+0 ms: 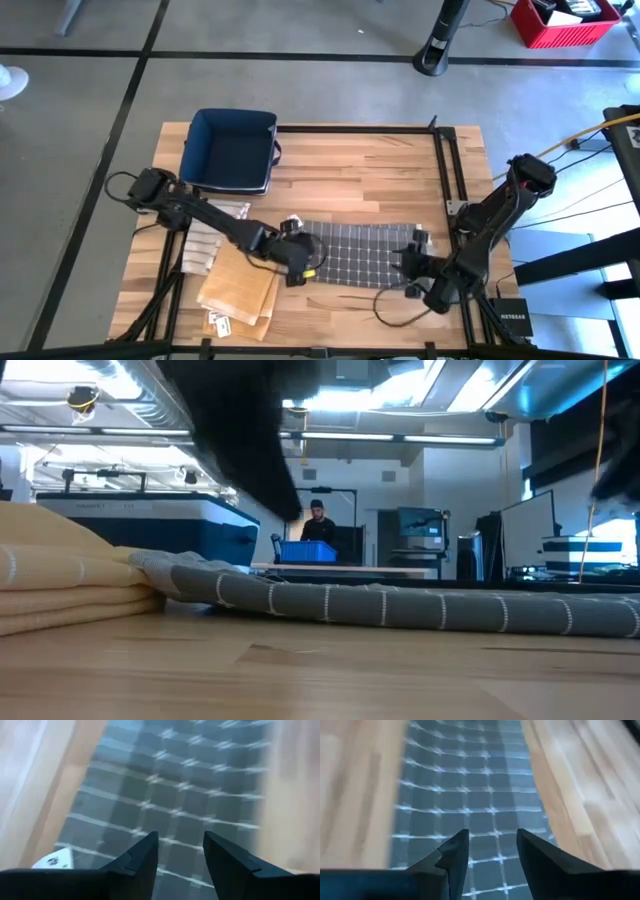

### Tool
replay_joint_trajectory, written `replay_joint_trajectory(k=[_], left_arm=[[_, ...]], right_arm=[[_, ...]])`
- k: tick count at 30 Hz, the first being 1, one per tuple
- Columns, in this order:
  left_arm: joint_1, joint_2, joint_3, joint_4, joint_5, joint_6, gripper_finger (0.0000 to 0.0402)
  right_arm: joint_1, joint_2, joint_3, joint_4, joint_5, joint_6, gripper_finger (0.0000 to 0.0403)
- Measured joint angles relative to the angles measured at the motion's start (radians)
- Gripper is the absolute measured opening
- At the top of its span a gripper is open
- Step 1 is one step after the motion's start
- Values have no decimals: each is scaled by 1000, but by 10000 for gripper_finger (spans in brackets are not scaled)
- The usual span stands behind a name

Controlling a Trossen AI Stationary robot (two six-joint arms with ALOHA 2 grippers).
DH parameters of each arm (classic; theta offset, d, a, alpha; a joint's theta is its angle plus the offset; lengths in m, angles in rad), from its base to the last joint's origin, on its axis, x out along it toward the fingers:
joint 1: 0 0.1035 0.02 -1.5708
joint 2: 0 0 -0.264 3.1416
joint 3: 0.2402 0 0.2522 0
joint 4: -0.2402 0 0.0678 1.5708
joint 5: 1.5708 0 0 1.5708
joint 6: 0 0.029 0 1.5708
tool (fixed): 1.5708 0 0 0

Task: Fold towel
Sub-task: Fold the gray pattern towel

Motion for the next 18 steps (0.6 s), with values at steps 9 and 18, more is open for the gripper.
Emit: replay_joint_trajectory(k=[9,18], left_arm=[[69,162,0,-82,7,-71,146],[97,151,-2,-224,-37,-193,143]], right_arm=[[-148,-6,-114,154,-228,-72,166],[-312,-5,-169,153,-339,-56,166]])
